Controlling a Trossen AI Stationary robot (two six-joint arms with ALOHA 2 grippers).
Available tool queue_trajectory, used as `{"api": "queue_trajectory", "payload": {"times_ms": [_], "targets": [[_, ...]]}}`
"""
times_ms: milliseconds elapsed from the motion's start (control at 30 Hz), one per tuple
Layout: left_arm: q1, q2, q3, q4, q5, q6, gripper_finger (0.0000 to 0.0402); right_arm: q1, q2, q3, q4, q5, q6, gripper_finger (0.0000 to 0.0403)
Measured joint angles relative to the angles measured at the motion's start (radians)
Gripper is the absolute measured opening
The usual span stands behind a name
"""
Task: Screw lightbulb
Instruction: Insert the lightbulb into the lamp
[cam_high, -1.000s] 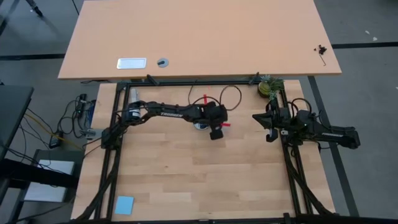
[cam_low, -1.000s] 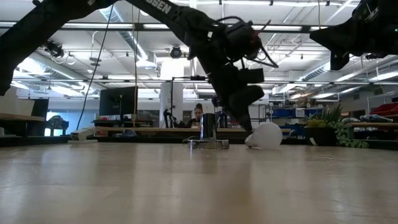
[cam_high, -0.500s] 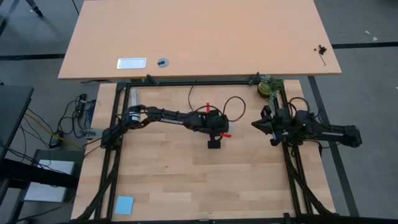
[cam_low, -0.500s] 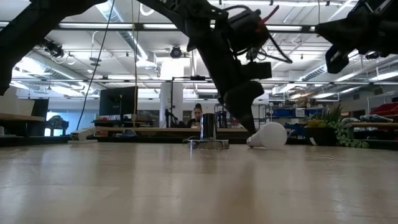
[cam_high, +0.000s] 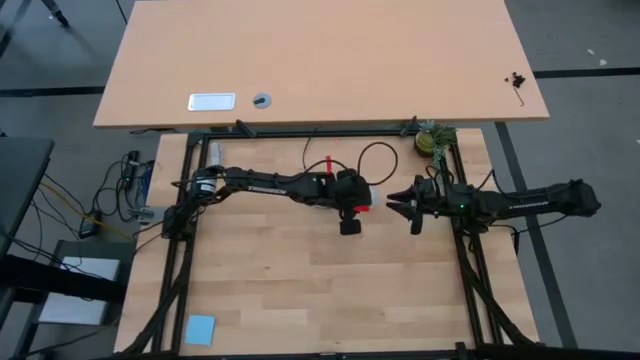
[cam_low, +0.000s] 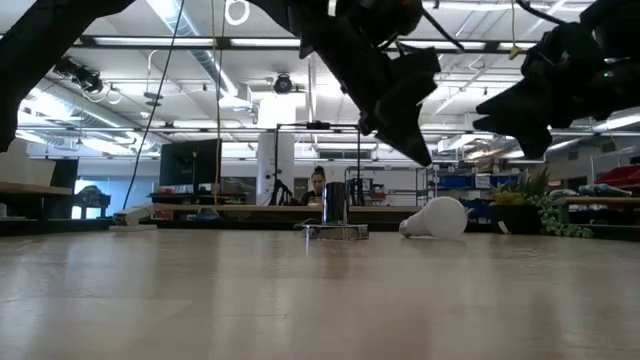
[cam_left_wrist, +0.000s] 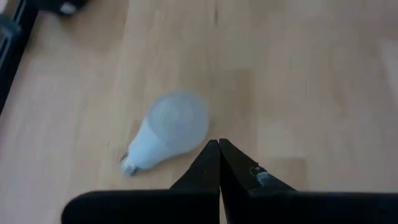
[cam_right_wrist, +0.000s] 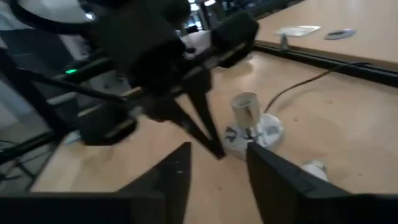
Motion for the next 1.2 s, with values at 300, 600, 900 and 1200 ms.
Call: {"api": "queue_trajectory", "payload": {"times_ms": [300,600,900,1200], "targets": [[0.078,-0.117,-0.195,0.268,0.144,-0.028,0.0,0.012,0.196,0.0,0.045,0.214,0.016,0.0308],[0.148,-0.288,-0.422,0.449,0.201,-0.057,0.0,-0.07,0.444,0.001,0.177,0.26,-0.015,0.0342],[0.205,-0.37,-0.517,0.457,0.202,-0.027,0.0,-0.261,0.629,0.001,0.359,0.119,-0.124,0.0342],[0.252,-0.377,-0.54,0.458,0.244,-0.024,0.0,-0.306,0.852,0.108,0.387,0.017,-0.142,0.0342]]}}
